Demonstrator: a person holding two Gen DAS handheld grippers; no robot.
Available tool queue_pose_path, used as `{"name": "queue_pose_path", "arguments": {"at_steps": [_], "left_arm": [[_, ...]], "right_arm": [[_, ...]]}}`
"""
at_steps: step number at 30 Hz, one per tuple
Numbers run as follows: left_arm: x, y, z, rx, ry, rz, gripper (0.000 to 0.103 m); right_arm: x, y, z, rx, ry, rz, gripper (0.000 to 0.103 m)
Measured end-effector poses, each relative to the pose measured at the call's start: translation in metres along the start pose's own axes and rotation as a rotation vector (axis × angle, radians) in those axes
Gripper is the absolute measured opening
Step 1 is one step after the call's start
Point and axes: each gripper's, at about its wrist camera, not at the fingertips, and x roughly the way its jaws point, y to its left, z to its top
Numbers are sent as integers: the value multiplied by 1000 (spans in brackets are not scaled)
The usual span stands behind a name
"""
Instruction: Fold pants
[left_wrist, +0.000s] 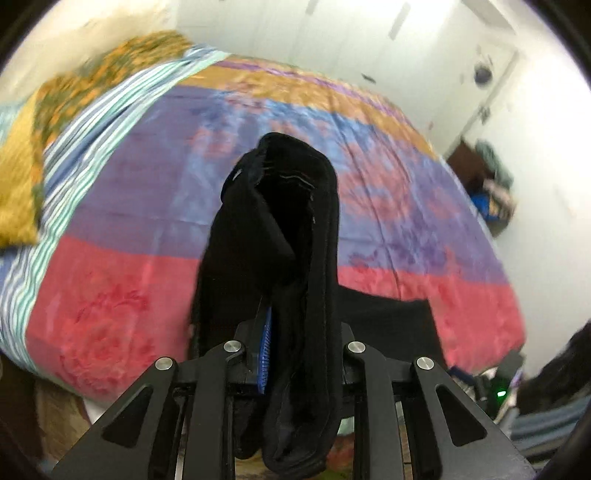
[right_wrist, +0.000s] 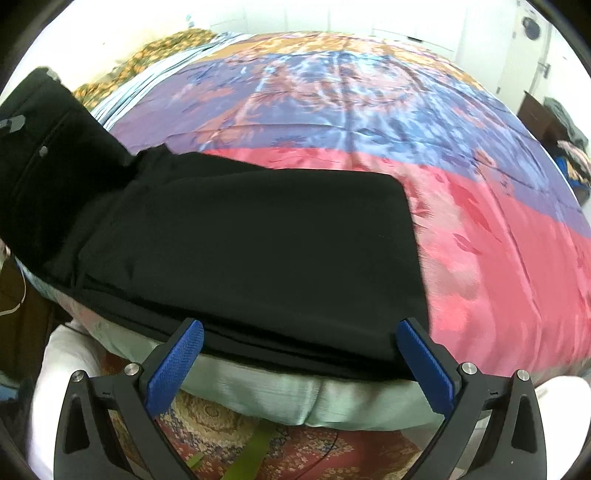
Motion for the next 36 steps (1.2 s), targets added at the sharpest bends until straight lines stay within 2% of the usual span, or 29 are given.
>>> {"name": "queue_pose_path", "arguments": {"at_steps": [3,5,6,8,10,12,13,14,15,16,18,19,20,21,22,23,24,25,26,28,30,31,33,35,36], "left_arm": [[46,-53,-12,86,43,49,25],[73,-84,-23,151,85,64,42],[86,-97,-31,180,116,57,46],[112,-125,-47,260,206,30,49],[107,-139,-53,308,228,18,49],[72,-143,-47,331,157,-45,49],[53,-136,-40,322,121,-68,54],[36,-126,-32,302,86,-83,66],[21,-115,-25,275,50,-90,72],[-1,-94,-17,227,-8,-84,80],[-28,-59,-9,139,-91,-34,82],[-36,-34,-6,84,-122,17,82],[-37,-18,-4,52,-133,55,80],[-34,-5,-7,26,-138,101,78],[-27,9,-14,6,-132,157,69],[-15,17,-24,2,-114,190,55],[0,21,-33,7,-87,205,47],[20,24,-45,15,-45,202,35],[43,23,-59,24,11,179,23],[78,17,-82,40,95,115,9],[98,2,-95,90,90,123,8],[102,-4,-95,102,84,95,8],[102,-13,-91,107,87,83,8],[102,-13,-85,104,95,56,8],[102,-9,-82,92,102,45,8]], "right_arm": [[-6,-19,-5,61,-16,-5,103],[-7,-30,-8,91,-22,-10,103],[-9,-37,-10,117,-25,-15,103],[-11,-47,-13,153,-30,-17,103],[-17,-60,-15,203,-48,-10,103],[-28,-72,-16,243,-86,-8,103],[-35,-81,-17,268,-115,-7,103],[-40,-87,-17,288,-135,-4,103],[-46,-98,-18,317,-161,7,103],[-49,-105,-18,333,-175,14,103],[-52,-116,-16,352,-190,32,103],[-53,-122,-14,357,-192,59,103],[-53,-122,-11,359,-195,88,103],[-53,-123,-7,363,-201,158,103],[-52,-122,-3,369,-201,227,103],[-51,-122,1,374,-202,278,103],[-48,-117,7,383,-200,362,103],[-42,-112,17,387,-183,472,103],[-37,-109,22,385,-170,525,103],[-18,-91,43,346,-97,646,100],[-1,-70,57,266,-36,730,94],[10,-54,67,189,-5,756,93],[29,-34,74,103,51,770,89],[45,-20,76,42,92,741,86],[52,-13,76,-8,98,689,86]]}}
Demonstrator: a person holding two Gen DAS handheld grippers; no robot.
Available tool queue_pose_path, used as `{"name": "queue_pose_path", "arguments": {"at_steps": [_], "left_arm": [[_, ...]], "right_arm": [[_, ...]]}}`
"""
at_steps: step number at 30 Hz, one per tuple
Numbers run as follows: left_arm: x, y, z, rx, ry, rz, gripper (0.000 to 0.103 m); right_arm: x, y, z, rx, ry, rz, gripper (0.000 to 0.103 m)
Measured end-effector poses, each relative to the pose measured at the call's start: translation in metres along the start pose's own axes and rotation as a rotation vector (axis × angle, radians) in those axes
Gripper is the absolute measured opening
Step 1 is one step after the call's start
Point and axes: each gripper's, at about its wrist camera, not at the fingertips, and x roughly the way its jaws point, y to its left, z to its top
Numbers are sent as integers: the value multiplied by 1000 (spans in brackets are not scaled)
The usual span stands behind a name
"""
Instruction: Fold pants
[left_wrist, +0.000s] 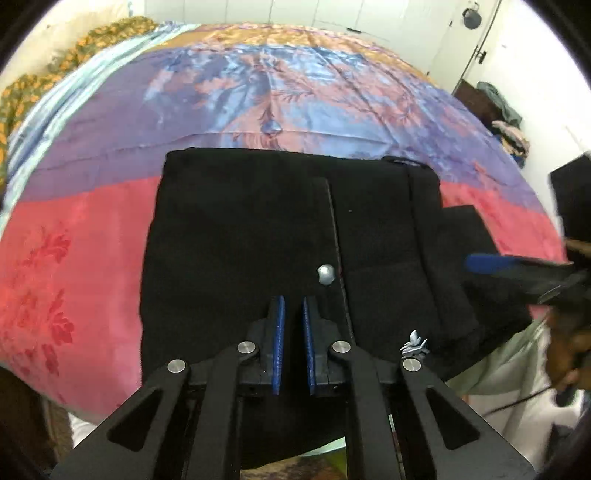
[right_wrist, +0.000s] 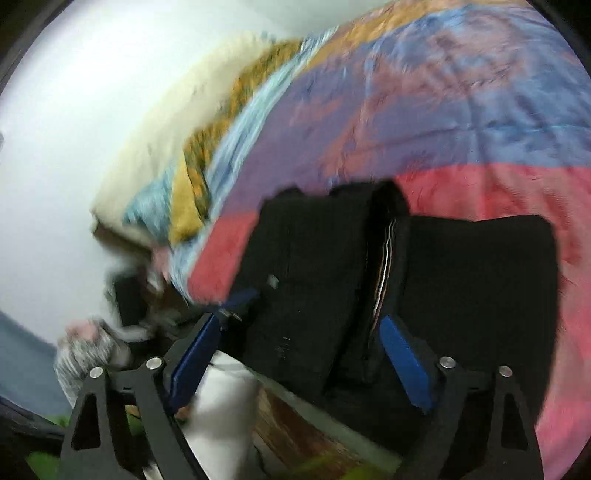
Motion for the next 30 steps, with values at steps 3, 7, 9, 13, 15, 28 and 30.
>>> {"name": "queue_pose_path", "arguments": {"at_steps": [3,7,9,13,15,28,30], "left_arm": [[7,7,-1,-40,11,-29,8],[7,6,-5,-47,7,-29,8],[7,6,-5,-43,7,-24,8],[10,5,-3,-36,13,-18,9],[9,5,-3,-40,13,-16,9],[14,11,-2,-67,8,-42,10],[14,11,-2,-70,5,-44,10]], "right_arm": [[19,11,-5,-142,67,-32,82],[23,33,-16,-256,102,-19,82],[29,32,-15,-272,140,-30,82],[34,25,-7,-238,163,-38,77],[34,24,-4,-201,178,84,77],[61,21,3,-131,237,15,46],[59,16,6,-94,238,20,37]]}}
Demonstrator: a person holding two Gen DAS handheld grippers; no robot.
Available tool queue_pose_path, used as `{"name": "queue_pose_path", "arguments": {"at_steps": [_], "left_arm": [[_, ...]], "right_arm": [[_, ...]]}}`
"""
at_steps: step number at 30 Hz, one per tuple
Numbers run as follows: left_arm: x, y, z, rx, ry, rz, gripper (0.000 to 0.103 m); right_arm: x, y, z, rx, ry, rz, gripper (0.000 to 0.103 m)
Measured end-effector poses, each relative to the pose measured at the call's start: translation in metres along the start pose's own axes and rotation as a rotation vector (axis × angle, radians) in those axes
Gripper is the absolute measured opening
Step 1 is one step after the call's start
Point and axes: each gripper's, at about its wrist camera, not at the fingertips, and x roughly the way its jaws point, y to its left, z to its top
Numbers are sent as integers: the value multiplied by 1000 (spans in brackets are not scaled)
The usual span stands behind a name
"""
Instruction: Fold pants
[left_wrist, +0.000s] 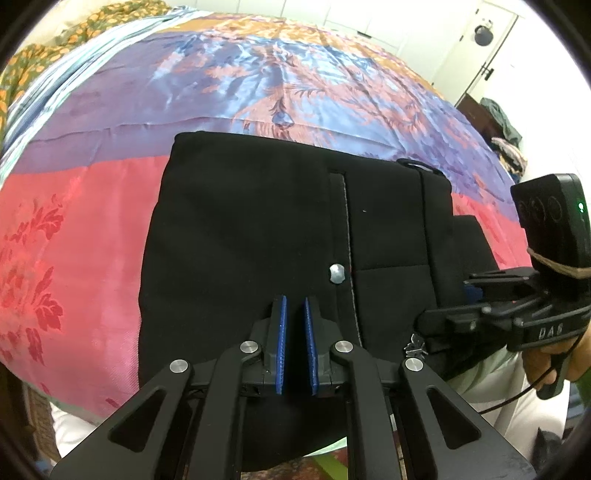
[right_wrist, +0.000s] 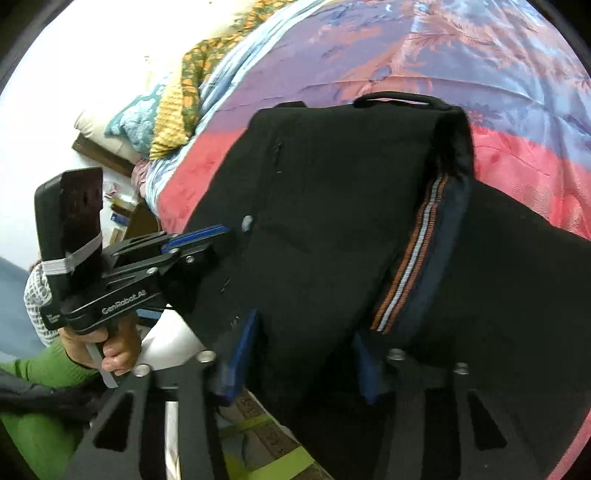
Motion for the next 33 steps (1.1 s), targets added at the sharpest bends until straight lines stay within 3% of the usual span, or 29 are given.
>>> {"name": "queue_pose_path", "arguments": {"at_steps": [5,7,9,13,15,20,24,27,29,30,32,33], "left_arm": [[1,-1,0,8,-2,7,10],[2,-2,1,16,-3,15,10],[3,-2,1,25,-3,22,10],[-3,-2,4,22,-1,10,10],[-13,-7,5,30,-16,-2,10],[-53,-42,13,100,-93,-4,10],[-78,-75,22,164,-147,-83,11],[-72,-100,26,212,-136,-133,24],[-57,-114,24,255,-110,-144,39],[-47,-119,22,274,-93,-144,39],[-31,-118,20,261,-44,-123,39],[-26,-114,19,243,-25,-118,39]], "right_arm": [[0,5,3,-16,3,-40,35],[5,-1,5,9,-5,-30,42],[11,-4,4,17,-7,-28,42],[6,9,7,-23,-10,-42,24],[-6,24,8,-53,-37,-40,22],[-55,46,6,-42,-144,97,21],[-97,39,-8,21,-220,221,21],[-122,13,-25,116,-282,281,21],[-135,-15,-44,178,-332,258,21],[-136,-24,-49,200,-342,241,21],[-126,-60,-65,266,-309,93,21],[-108,-82,-73,306,-246,-14,21]]}}
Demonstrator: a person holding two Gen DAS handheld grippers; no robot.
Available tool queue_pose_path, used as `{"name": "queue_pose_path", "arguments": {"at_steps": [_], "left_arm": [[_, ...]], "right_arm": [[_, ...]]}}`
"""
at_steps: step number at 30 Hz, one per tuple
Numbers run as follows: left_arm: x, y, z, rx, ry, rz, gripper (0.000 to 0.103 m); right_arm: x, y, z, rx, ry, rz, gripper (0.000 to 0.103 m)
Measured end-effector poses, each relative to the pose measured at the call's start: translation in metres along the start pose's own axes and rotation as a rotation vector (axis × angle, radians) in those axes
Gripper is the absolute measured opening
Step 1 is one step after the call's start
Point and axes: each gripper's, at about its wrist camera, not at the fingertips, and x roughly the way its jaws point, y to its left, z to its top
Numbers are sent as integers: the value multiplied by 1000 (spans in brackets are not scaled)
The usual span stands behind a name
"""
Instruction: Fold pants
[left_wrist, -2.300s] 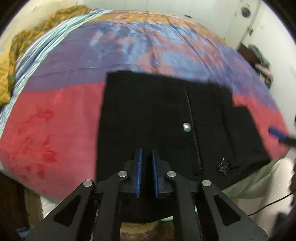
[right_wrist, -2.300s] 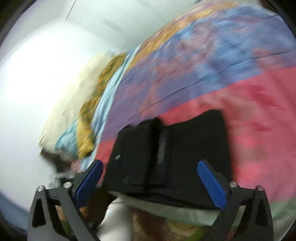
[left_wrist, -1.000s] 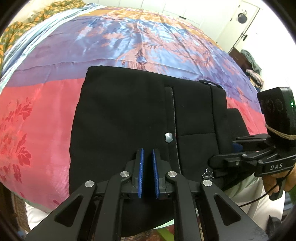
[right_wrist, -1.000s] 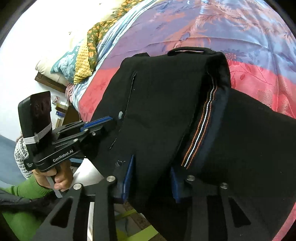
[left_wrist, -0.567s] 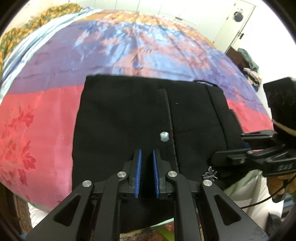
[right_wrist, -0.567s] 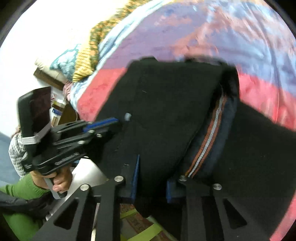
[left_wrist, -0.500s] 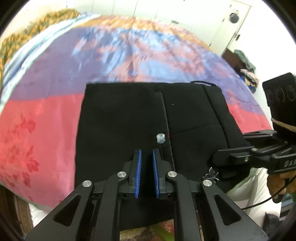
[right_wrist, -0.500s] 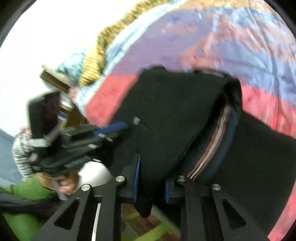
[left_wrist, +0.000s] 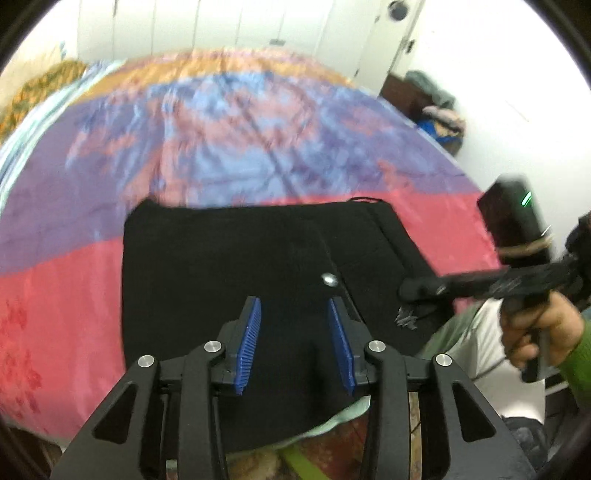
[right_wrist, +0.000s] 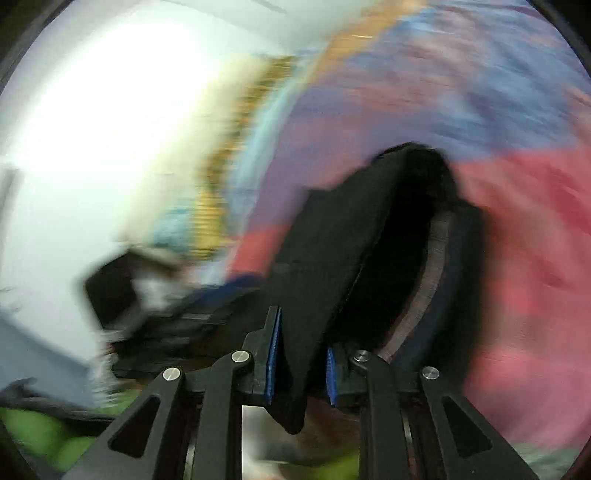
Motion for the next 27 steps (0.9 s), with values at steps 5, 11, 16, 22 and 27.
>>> {"name": "queue_pose_path", "arguments": {"at_steps": [5,11,16,22,27], "left_arm": [[-22,25,-15,-10,-8,135,50],[-30,51,-29,-62,25,302,69],[-4,47,-42,-47,92,319,69],[7,44,-52,-48,132,325,78],[-9,42,-49,-38,109,378,79]], "right_arm": [[4,-13,-11,51,-40,22,32],[-37,67,-4,-275,-185,-267,41],[-27,112,-11,-462,-227,-189,53],[28,59,-41,-406,-80,-289,38],[-8,98,-50,-435,-154,-329,44]]}}
